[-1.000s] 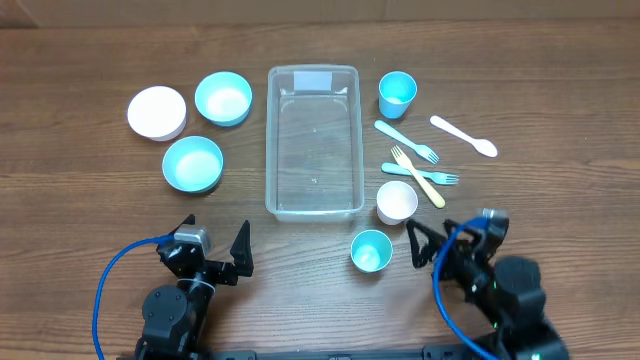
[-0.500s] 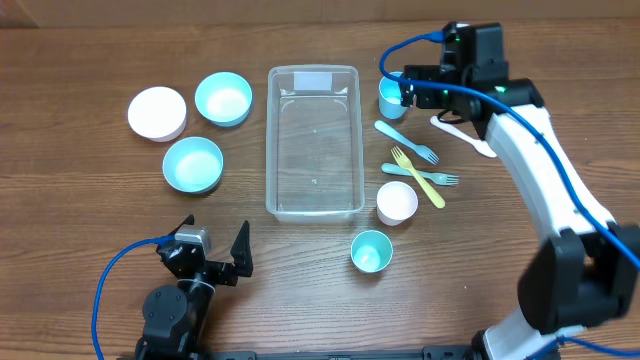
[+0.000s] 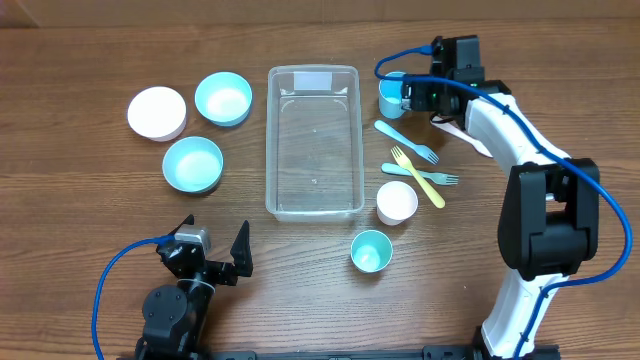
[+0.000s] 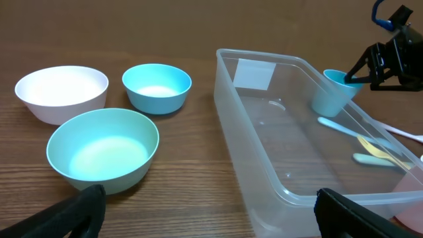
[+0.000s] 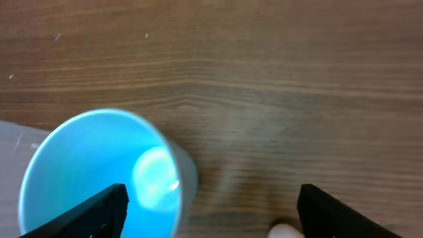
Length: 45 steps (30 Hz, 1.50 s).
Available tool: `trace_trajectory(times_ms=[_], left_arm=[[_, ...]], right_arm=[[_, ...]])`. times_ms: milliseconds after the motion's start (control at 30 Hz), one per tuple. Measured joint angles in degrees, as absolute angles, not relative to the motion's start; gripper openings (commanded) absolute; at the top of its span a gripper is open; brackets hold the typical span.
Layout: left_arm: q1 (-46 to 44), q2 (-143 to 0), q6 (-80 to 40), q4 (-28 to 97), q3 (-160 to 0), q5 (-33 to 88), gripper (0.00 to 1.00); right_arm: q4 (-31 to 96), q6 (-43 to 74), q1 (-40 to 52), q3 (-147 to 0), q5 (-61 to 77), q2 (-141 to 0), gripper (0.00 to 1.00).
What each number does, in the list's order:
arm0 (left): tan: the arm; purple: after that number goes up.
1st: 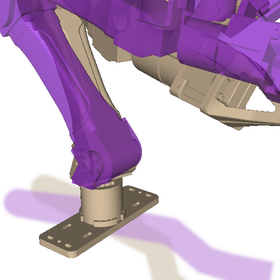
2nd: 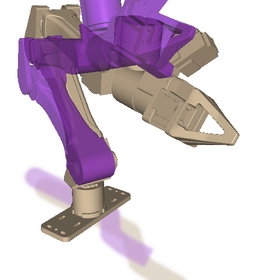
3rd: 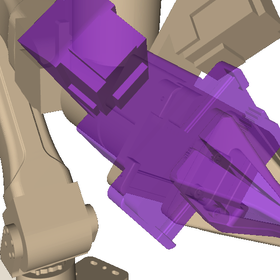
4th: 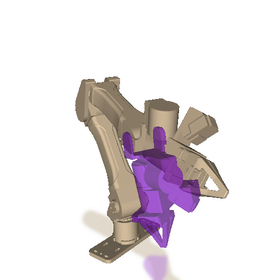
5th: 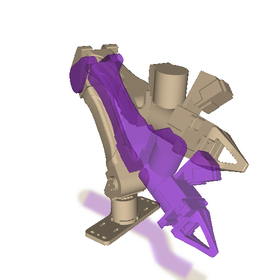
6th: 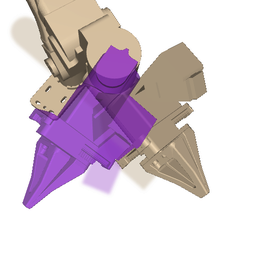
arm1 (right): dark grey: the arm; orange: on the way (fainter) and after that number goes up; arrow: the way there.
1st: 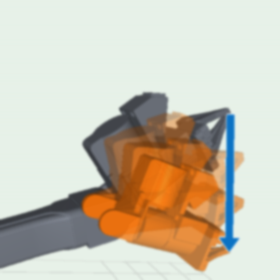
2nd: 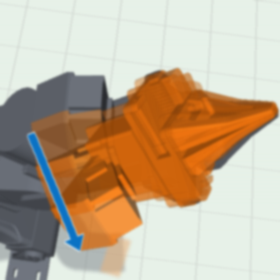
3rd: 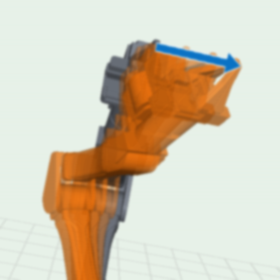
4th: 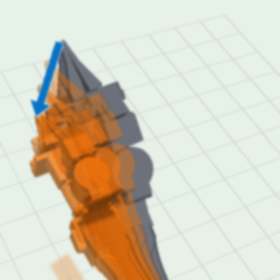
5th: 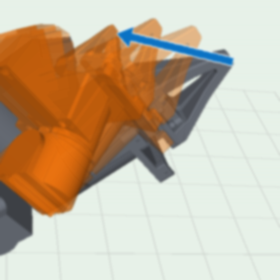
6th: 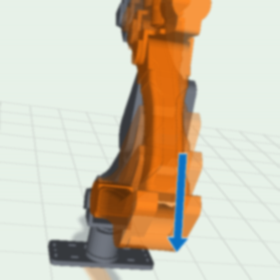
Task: Pack container
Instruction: 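Reach the right gripper to the blue cup and grasp it, then carry the blue cup into the container's far-left corner and release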
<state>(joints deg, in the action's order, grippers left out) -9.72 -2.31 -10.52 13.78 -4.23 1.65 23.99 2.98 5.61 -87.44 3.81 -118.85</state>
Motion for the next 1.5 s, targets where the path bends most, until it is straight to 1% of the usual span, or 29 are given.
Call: trace_trajectory(times_ms=[167,333,367,400,467,500,600,700,800,833,867,933,1000,1067,1133,1167,1267,1500], left_arm=[[-9.7,-2.3,-10.5,13.8,-4.2,1.7,1.00],[-9.7,-2.3,-10.5,13.8,-4.2,1.7,1.00],[-9.7,-2.3,-10.5,13.8,-4.2,1.7,1.00],[-9.7,-2.3,-10.5,13.8,-4.2,1.7,1.00],[-9.7,-2.3,-10.5,13.8,-4.2,1.7,1.00],[-9.7,-2.3,-10.5,13.8,-4.2,1.7,1.00],[-9.7,-2.3,-10.5,13.8,-4.2,1.7,1.00],[-9.7,-2.3,-10.5,13.8,-4.2,1.7,1.00],[-9.7,-2.3,-10.5,13.8,-4.2,1.7,1.00],[-9.7,-2.3,-10.5,13.8,-4.2,1.7,1.00],[-9.7,-2.3,-10.5,13.8,-4.2,1.7,1.00],[-9.7,-2.3,-10.5,13.8,-4.2,1.7,1.00],[-9.7,-2.3,-10.5,13.8,-4.2,1.7,1.00],[-9.7,-2.3,-10.5,13.8,-4.2,1.7,1.00],[-9.7,-2.3,-10.5,13.8,-4.2,1.7,1.00],[-9.7,-2.3,-10.5,13.8,-4.2,1.7,1.00],[-9.7,-2.3,-10.5,13.8,-4.2,1.7,1.00],[-9.7,-2.3,-10.5,13.8,-4.2,1.7,1.00]], right_arm=[[21.2,3.0,5.3,-87.4,6.1,-118.9,0.74],[21.8,3.2,5.3,-87.7,8.4,-121.6,0.66],[22.0,3.3,5.3,-87.7,8.6,-122.3,0.59],[22.2,3.4,5.3,-87.7,8.7,-122.9,0.45],[22.3,3.5,5.3,-87.7,8.8,-123.3,0.10],[22.0,3.8,5.3,-87.8,8.8,-123.3,0.04],[22.2,5.4,5.3,-87.9,8.8,-123.3,0.04],[28.6,6.5,5.3,-92.3,8.8,-123.3,0.04],[42.0,6.9,5.3,-103.7,8.8,-123.2,0.04],[48.2,6.9,5.4,-109.8,8.8,-122.5,0.04],[49.9,7.0,5.5,-113.0,8.8,-121.4,0.04],[57.3,7.1,6.2,-118.9,8.7,-118.9,0.04],[59.3,6.6,8.3,-121.4,8.7,-115.7,0.04],[61.4,4.9,13.8,-122.3,8.7,-112.6,0.04],[62.6,3.7,18.6,-122.2,8.5,-112.6,0.04],[62.7,2.9,22.4,-122.2,7.2,-113.2,0.04],[62.8,2.3,28.0,-122.2,4.9,-115.7,0.04],[59.7,2.4,29.4,-121.8,2.6,-128.3,0.04]])
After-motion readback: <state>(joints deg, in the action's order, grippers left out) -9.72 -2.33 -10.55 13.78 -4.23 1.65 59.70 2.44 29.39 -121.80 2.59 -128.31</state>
